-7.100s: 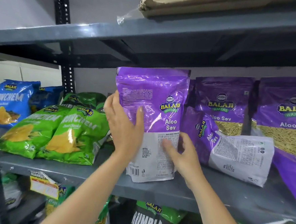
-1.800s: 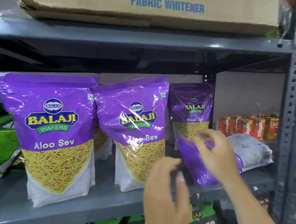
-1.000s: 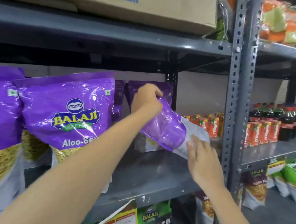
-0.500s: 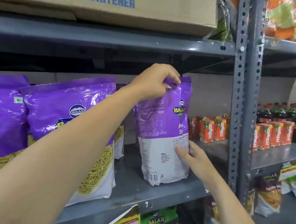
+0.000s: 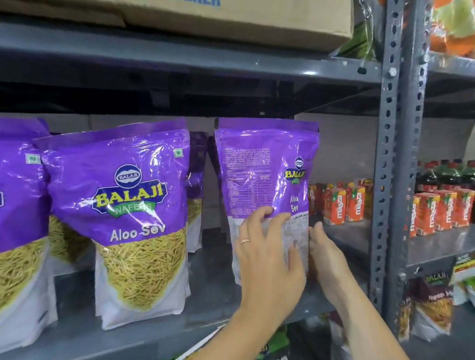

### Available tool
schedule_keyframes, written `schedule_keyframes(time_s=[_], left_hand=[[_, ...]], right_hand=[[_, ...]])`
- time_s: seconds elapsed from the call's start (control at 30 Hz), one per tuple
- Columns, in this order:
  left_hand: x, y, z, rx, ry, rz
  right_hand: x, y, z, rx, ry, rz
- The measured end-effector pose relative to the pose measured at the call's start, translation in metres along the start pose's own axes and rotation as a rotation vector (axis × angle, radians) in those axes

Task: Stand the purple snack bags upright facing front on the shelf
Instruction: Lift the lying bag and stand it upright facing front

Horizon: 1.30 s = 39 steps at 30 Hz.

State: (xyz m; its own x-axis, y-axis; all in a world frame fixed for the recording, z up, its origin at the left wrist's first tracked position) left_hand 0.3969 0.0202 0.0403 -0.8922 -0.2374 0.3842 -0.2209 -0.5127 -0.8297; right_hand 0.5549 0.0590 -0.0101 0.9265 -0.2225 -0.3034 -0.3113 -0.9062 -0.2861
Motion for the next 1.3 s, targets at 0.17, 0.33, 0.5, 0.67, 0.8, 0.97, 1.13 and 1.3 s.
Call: schedule_keyframes(time_s=[0.17, 0.33, 0.5, 0.67, 0.8, 0.97, 1.13, 1.3], left_hand=[[-0.005, -0.003, -0.007, 0.064, 0.119, 0.035], [-0.005, -0.007, -0.012, 0.157, 0.243, 0.019], [0.002, -0.012, -0.025, 0.331, 0.268, 0.141], [0.014, -0.013, -0.055, 0.364, 0.436, 0.275], [0.010, -0.016, -0.076, 0.391, 0.732, 0.175], [-0.005, -0.030, -0.094, 0.464, 1.049, 0.070], [-0.026, -0.038, -0.097, 0.534, 0.984, -0.030], [-0.046, -0.047, -0.079, 0.524, 0.915, -0.155]], right_hand=[[0.002, 0.011, -0.009, 0.111, 0.148, 0.119], [-0.017, 0.034, -0.019, 0.308, 0.315, 0.185], [-0.035, 0.056, -0.027, 0.517, 0.547, 0.203], [-0.034, 0.051, -0.037, 0.465, 0.509, 0.167], [-0.027, 0.037, -0.032, 0.268, 0.533, 0.050], [-0.026, 0.028, -0.019, 0.204, 0.461, -0.098], [-0.016, 0.028, -0.024, 0.327, 0.462, -0.005], [0.004, 0.027, -0.032, 0.336, 0.475, 0.050]])
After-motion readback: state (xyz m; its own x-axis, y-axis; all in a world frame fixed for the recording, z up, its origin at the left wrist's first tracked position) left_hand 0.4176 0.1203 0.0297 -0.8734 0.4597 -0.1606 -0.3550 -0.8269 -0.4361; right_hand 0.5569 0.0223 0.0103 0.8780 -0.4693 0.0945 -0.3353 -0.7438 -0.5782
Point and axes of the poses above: each hand's wrist, its own y-axis away from the middle knuckle, its own x-axis out of the back of the hand, z = x × y, the point moved 5 cm from there along -y, towards the middle knuckle, and after that the axes turned 4 degrees about -z, right-handed, at the moved point
